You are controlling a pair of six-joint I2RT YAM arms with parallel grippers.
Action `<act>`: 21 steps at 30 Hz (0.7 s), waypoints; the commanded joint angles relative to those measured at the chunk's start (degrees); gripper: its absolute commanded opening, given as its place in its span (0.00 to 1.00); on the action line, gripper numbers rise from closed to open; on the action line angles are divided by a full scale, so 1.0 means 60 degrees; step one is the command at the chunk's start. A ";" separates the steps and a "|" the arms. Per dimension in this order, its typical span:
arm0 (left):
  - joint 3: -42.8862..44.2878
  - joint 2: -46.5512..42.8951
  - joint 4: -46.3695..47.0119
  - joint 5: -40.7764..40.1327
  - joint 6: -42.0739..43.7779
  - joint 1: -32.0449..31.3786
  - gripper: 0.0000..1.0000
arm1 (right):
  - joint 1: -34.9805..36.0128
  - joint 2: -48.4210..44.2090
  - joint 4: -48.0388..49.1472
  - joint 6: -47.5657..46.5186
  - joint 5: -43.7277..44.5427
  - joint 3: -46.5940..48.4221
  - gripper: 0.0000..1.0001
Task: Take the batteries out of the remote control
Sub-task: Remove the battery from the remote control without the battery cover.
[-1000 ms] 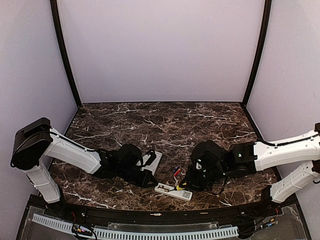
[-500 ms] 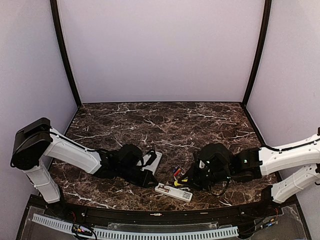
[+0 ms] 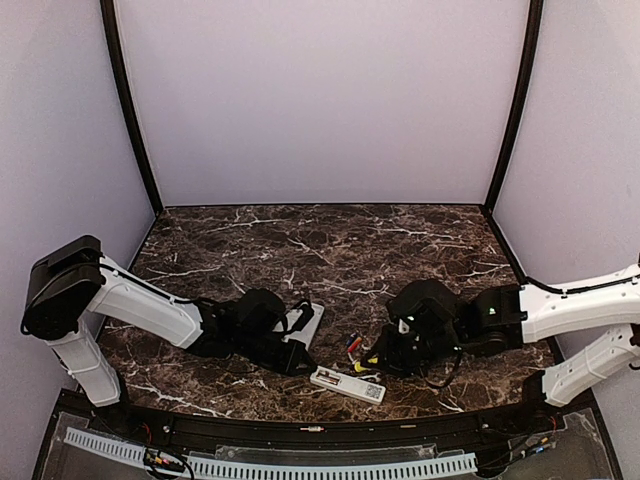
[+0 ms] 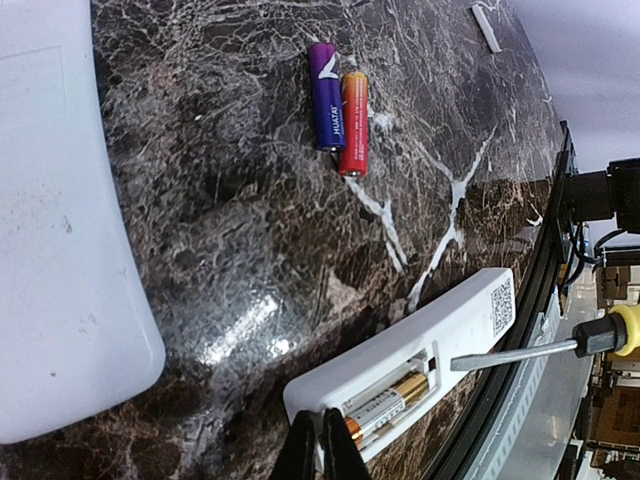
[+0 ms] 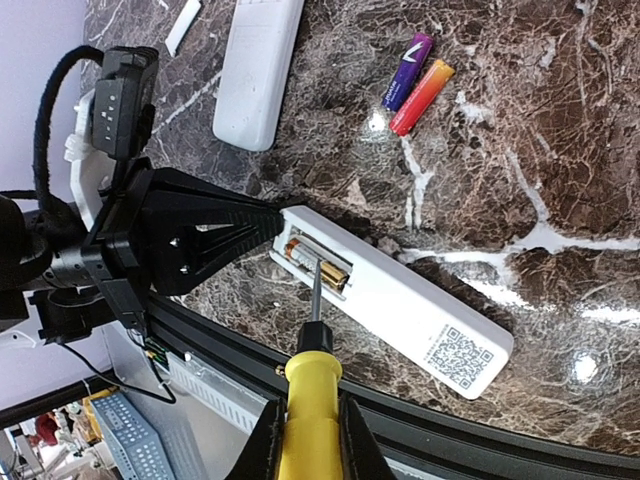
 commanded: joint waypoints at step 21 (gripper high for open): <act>0.0207 0.0208 -0.0326 0.0541 0.0283 -0.0314 0.04 | -0.0174 0.0753 0.0609 -0.0504 -0.1782 -0.0055 0.00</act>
